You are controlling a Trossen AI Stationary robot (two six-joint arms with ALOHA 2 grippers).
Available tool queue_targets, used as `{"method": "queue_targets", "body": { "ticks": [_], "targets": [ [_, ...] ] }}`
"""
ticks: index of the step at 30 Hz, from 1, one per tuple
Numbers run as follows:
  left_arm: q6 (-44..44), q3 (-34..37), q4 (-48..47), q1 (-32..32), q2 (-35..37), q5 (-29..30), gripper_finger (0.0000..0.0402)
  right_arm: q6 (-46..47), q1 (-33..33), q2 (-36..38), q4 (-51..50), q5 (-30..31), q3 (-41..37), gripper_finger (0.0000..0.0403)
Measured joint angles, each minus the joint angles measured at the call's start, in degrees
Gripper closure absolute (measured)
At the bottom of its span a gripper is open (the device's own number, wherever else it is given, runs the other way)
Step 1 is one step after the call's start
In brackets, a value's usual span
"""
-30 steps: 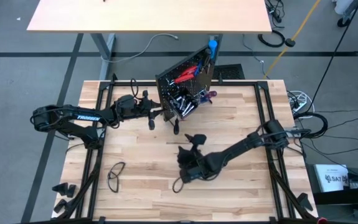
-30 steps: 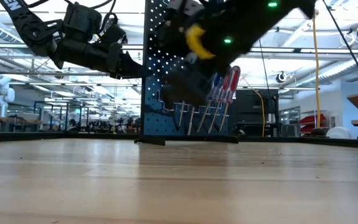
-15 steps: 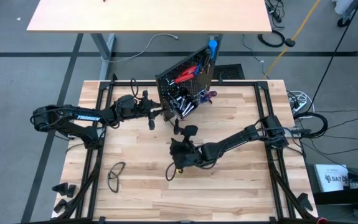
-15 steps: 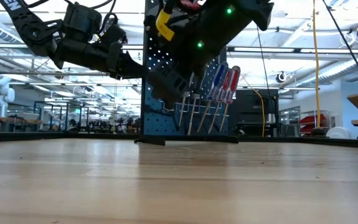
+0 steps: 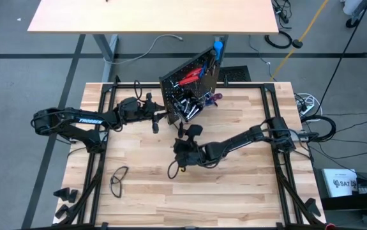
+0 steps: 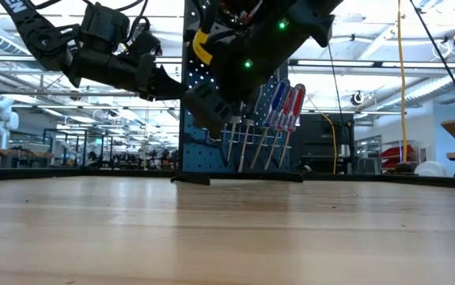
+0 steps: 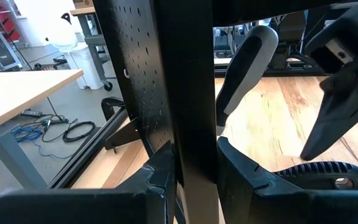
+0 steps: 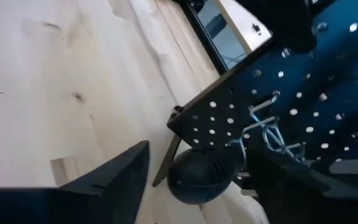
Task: Hang tools onto peg board
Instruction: Hang the black screwdriver on the pegboard
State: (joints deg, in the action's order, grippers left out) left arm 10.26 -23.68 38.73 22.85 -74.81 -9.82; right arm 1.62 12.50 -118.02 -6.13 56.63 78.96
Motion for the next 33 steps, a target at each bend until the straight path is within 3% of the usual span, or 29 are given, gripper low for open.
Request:
{"method": "queue_targets", "body": {
  "ticks": [7, 17, 21, 29, 33],
  "targets": [
    [0.06, 0.02, -0.03, 0.00, -0.02, 0.00, 0.0317, 3.28, -0.80, 0.17, -2.51, 1.80, 0.11, 0.0289],
    [0.09, 0.07, -0.01, 0.02, -0.02, -0.01, 0.0317, 4.32, 2.28, 3.77, -2.90, 1.37, 2.92, 0.0292],
    [0.09, 0.07, 0.01, 0.04, -0.02, -0.03, 0.0317, 9.36, 3.43, 7.70, -5.12, -0.57, 5.60, 0.0292],
    [-0.46, 0.07, 0.21, 0.04, -0.02, 0.01, 0.0317, 38.94, 2.92, 15.49, -23.00, -13.95, 6.81, 0.0293],
    [-0.57, 0.07, 0.23, 0.04, -0.02, 0.01, 0.0317, 52.74, 3.56, 15.71, -33.75, -15.02, 5.90, 0.0293]
  ]
}}
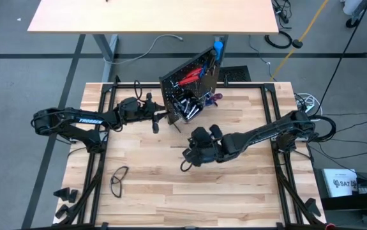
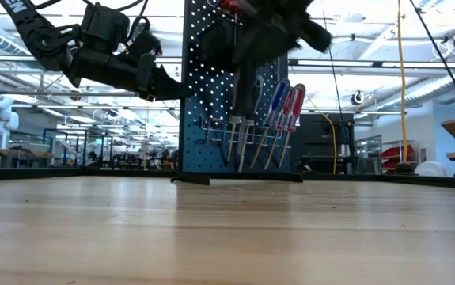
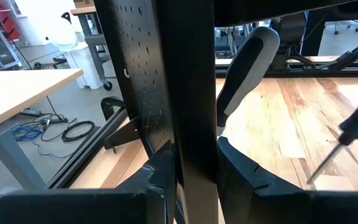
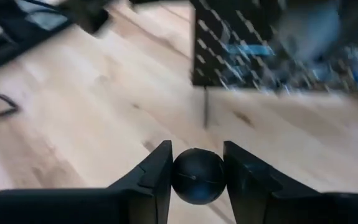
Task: Hang tools onto peg board
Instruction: Hang the black screwdriver on the pegboard
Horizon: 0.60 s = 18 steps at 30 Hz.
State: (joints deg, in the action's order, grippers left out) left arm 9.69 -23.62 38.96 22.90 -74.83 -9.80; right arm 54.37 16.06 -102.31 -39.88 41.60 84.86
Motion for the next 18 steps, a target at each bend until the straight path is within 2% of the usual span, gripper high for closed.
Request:
{"method": "queue_targets", "body": {
  "ticks": [2, 5, 11, 18],
  "targets": [
    [-0.20, 0.00, -0.01, 0.00, 0.00, 0.00, 0.0317, 3.76, 0.19, 0.07, -0.61, 0.00, -2.25, 0.0293],
    [-0.20, 0.00, 0.00, 0.01, 0.00, 0.01, 0.0317, 4.19, -0.08, 0.09, 2.17, -0.68, -4.19, 0.0293],
    [-0.33, 0.00, -0.18, 0.00, 0.00, 0.05, 0.0317, -4.90, -4.63, 1.46, 12.36, -3.18, -4.26, 0.0293],
    [-0.39, 0.00, -0.26, 0.00, 0.00, 0.05, 0.0317, -7.02, -8.28, 4.42, 11.92, -2.12, -4.26, 0.0293]
  ]
}}
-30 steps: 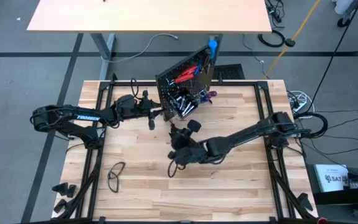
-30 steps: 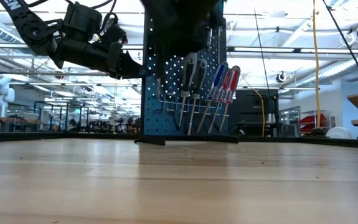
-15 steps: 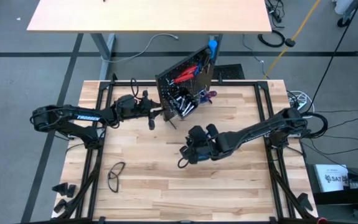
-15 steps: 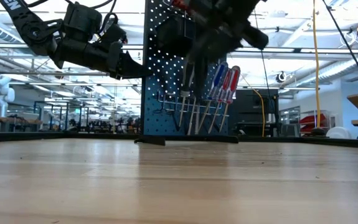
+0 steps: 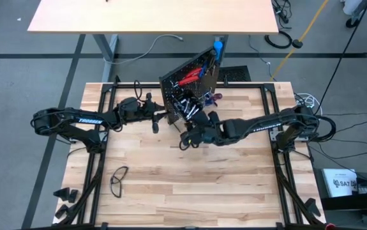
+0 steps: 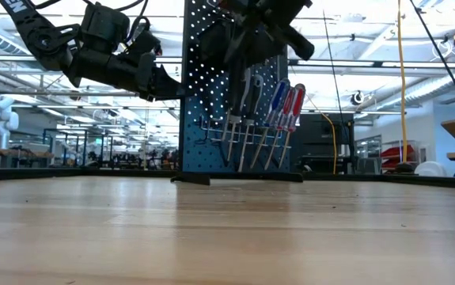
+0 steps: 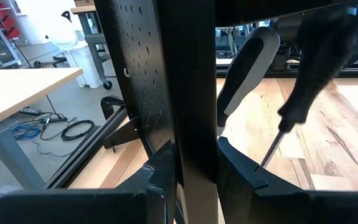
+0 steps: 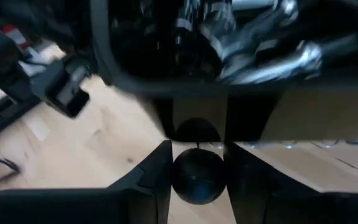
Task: Hang tools onto peg board
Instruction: Hang the black screwdriver on the pegboard
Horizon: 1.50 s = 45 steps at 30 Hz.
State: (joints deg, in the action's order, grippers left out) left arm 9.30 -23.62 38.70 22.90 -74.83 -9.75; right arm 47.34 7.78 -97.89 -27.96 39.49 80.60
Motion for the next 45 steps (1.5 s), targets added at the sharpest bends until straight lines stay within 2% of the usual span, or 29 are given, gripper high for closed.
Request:
{"method": "queue_targets", "body": {
  "ticks": [14, 20, 26, 45],
  "targets": [
    [0.00, 0.00, 0.00, 0.02, 0.00, 0.06, 0.0317, -4.50, -0.57, 2.08, 2.58, 0.81, -0.14, 0.0293],
    [-0.07, 0.04, 0.00, 0.11, 0.02, 0.54, 0.0317, -7.76, -0.38, 2.17, 6.34, 2.73, -0.15, 0.0293],
    [-0.02, 0.02, 0.00, 0.11, 0.00, 0.54, 0.0317, -8.75, -0.53, 2.34, 7.11, 7.11, -0.13, 0.0293],
    [0.04, 0.02, 0.02, 0.07, 0.00, 0.15, 0.0317, -8.19, -3.21, 0.44, 6.73, 1.84, 0.00, 0.0293]
  ]
}}
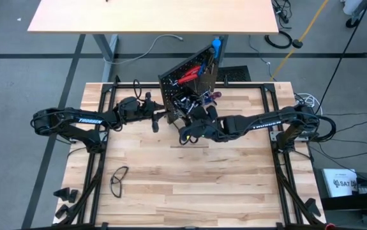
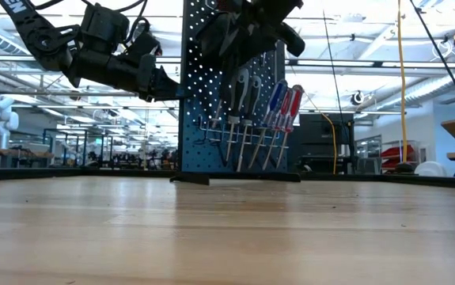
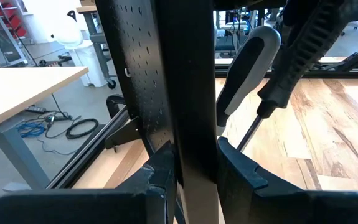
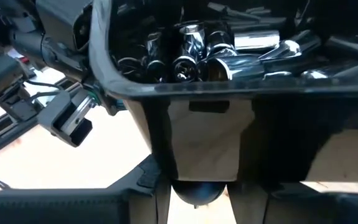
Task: Hang tools onto peg board
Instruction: Hang the black screwdriver on the pegboard
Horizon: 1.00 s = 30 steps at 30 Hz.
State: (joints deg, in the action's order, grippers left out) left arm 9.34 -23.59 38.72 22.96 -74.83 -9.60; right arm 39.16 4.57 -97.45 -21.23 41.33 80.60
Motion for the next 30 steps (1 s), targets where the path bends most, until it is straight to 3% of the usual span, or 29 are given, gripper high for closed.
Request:
{"method": "queue_targets", "body": {
  "ticks": [15, 22, 30],
  "targets": [
    [1.50, 0.02, 0.00, 0.00, 0.00, -0.03, 0.0317, -0.46, -5.04, 0.00, -2.69, -10.98, 0.00, 0.0294],
    [1.57, 0.04, 0.03, 0.00, 0.00, -0.03, 0.0317, -2.31, -4.92, 0.02, -1.18, -9.71, -0.02, 0.0294],
    [1.56, 0.02, 0.05, 0.00, 0.00, -0.03, 0.0317, -3.84, -3.66, 0.02, 0.96, -4.33, -0.02, 0.0294]
  ]
}}
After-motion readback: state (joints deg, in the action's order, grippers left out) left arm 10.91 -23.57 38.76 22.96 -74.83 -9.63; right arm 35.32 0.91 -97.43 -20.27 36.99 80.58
